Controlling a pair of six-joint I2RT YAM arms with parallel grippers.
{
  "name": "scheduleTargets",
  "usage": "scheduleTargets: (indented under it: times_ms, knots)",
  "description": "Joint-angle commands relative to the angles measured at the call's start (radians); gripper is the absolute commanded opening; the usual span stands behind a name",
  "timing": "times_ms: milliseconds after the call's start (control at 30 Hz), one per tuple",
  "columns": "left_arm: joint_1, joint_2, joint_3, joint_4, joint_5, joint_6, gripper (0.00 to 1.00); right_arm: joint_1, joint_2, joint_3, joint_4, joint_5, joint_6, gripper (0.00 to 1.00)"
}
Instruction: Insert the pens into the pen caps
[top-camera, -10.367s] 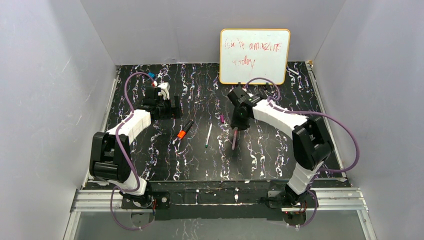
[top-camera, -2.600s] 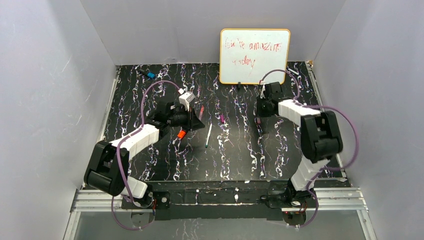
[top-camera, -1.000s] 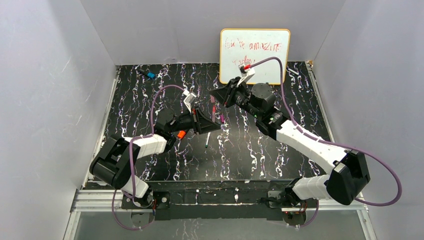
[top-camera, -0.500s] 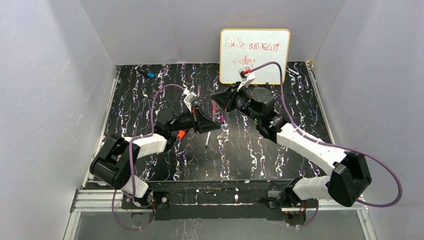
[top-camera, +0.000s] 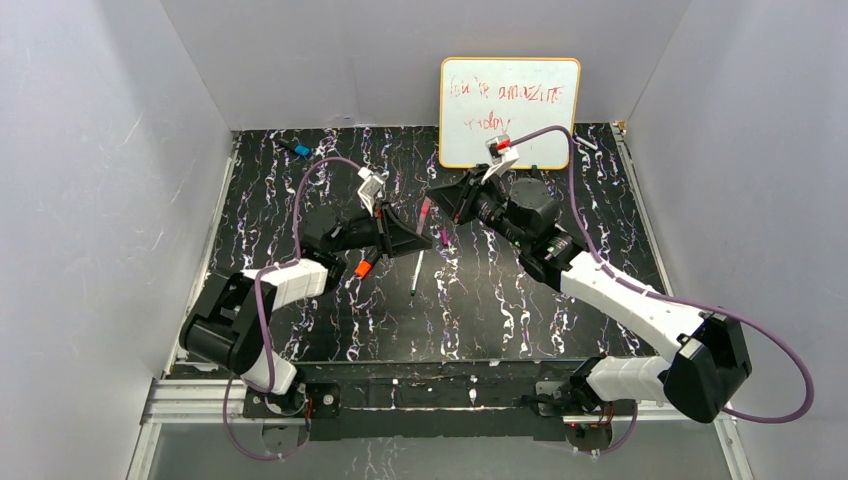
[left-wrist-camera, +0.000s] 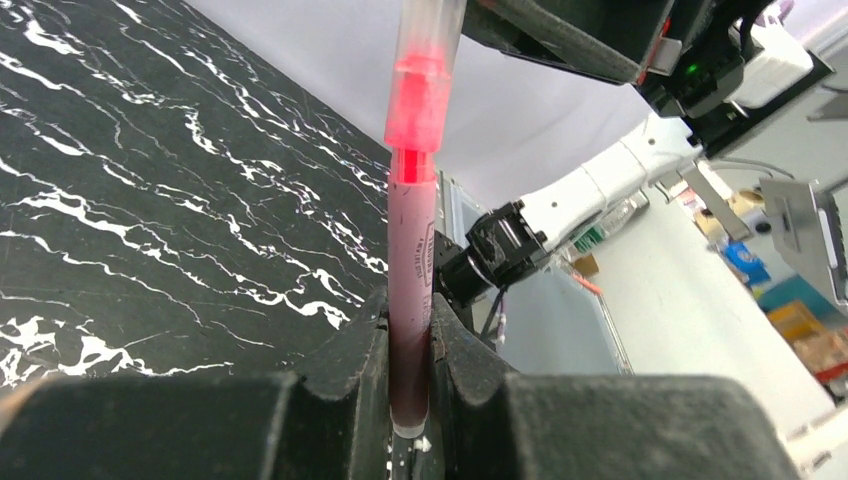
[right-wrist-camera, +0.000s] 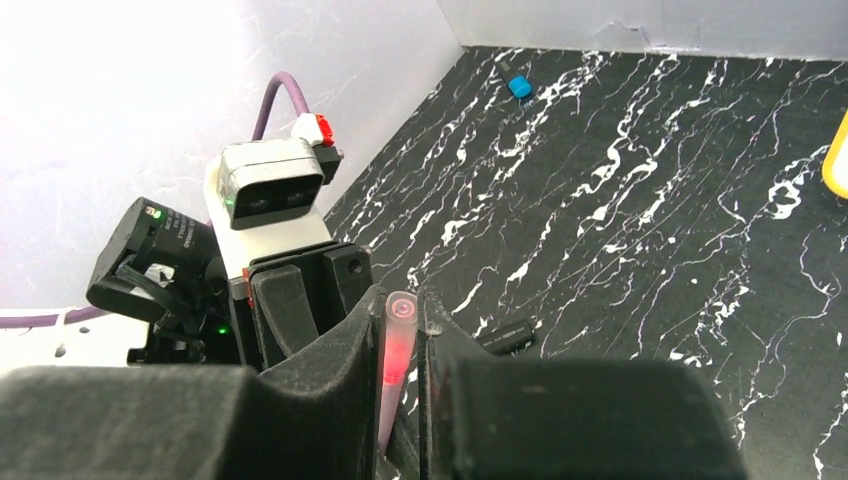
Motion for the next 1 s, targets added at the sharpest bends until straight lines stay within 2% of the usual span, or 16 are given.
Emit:
scheduleTargets:
  times_ms: [0,133,467,967]
  knots:
    - [0.033,0.029,0.109,0.042,0.049,0.015,0.00,0.029,-0.026,-0.022,-0.040,-0.044,0.010,0.02]
    - [0.031,0.054,0.136,0.041,0.122,0.025,0.00,0.043,-0.007,-0.009,-0.051,-0.060,0.007,0.02]
    - [0.028,0.025,0.106,0.007,0.121,0.117,0.00,0.053,0.002,0.018,-0.139,-0.091,-0.028,0.03]
    - [0.025,-0.011,0.050,-0.042,0.137,0.151,0.00,0.053,0.012,0.043,-0.125,-0.068,-0.042,0.52]
